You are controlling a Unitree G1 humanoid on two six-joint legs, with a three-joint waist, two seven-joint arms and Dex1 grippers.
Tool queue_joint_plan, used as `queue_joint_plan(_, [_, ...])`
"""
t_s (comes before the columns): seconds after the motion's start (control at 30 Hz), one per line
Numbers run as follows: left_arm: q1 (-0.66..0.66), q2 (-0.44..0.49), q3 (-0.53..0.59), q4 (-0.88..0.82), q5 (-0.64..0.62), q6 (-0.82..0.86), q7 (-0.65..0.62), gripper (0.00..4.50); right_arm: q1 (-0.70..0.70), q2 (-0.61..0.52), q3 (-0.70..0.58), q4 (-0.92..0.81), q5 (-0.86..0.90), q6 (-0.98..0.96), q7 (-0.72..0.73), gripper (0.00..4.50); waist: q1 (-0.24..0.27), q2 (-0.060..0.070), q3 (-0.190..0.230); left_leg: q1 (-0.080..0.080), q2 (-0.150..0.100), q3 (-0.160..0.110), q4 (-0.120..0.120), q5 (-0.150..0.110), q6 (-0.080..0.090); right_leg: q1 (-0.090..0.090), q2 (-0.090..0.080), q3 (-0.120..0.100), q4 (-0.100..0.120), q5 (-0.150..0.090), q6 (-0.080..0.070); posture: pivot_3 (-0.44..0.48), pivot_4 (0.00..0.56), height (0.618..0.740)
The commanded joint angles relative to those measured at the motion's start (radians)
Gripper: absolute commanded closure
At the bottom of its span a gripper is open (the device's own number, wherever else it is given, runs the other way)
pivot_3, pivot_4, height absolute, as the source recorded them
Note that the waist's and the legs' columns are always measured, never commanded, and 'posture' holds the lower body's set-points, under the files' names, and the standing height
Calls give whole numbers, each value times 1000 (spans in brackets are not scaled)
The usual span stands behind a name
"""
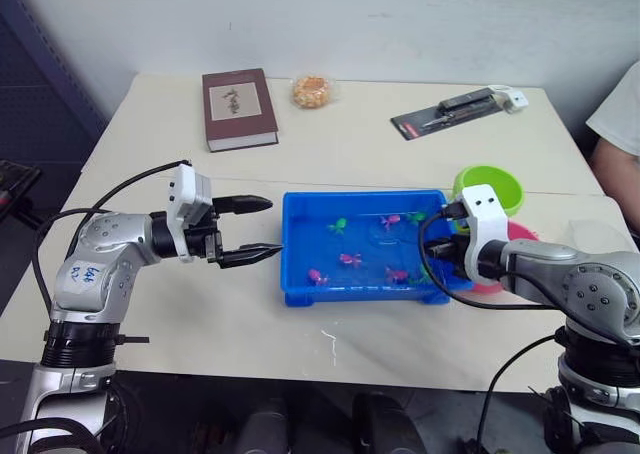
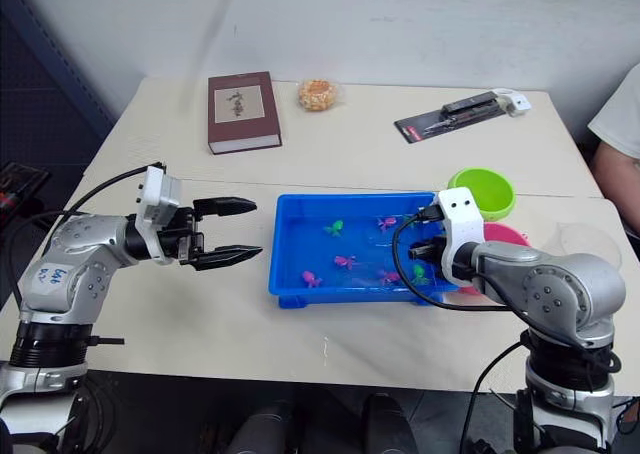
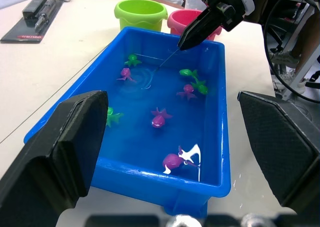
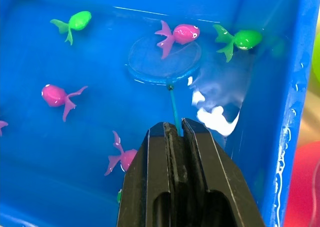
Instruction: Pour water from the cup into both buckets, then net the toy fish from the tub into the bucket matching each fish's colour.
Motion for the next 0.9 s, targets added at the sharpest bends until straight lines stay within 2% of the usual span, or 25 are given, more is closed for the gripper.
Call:
queue_joint_plan(0.03, [-15,7,15,-33,-22,1,1,61,13,-41,11,-71,-28,-76,64,4500,0,0,0,0,0,0,0,0,0,0,0,0,0,0,0,0,150,738])
queue_joint_plan(0.27, [-8,14,20,-37,-23,5,-3,61,62,-82,13,-122,-36,-136,163,4500,1,0,0,0,0,0,0,0,0,0,0,0,0,0,0,0,150,738])
queue_joint_plan(0.47, [-11,17,19,-30,-24,8,-11,61,170,-132,-42,-183,-18,-199,260,4500,2,0,0,0,0,0,0,0,0,0,0,0,-1,0,0,0,150,738])
queue_joint_plan(0.57, [-10,17,19,-32,-30,14,-16,61,268,-162,-113,-234,17,-264,355,4500,5,0,0,0,0,0,-1,0,0,0,0,0,-1,0,0,0,150,738])
queue_joint_plan(0.73, [-39,0,10,-64,-83,69,-17,61,514,-140,-269,-319,7,-531,559,4500,7,0,0,0,0,-1,-1,0,1,2,3,0,-2,0,0,0,150,738])
queue_joint_plan(0.9, [-76,-31,2,-91,-128,106,-5,61,702,-119,-402,-378,3,-663,613,4500,8,0,0,0,0,0,0,-1,1,3,4,0,-3,1,2,0,150,738])
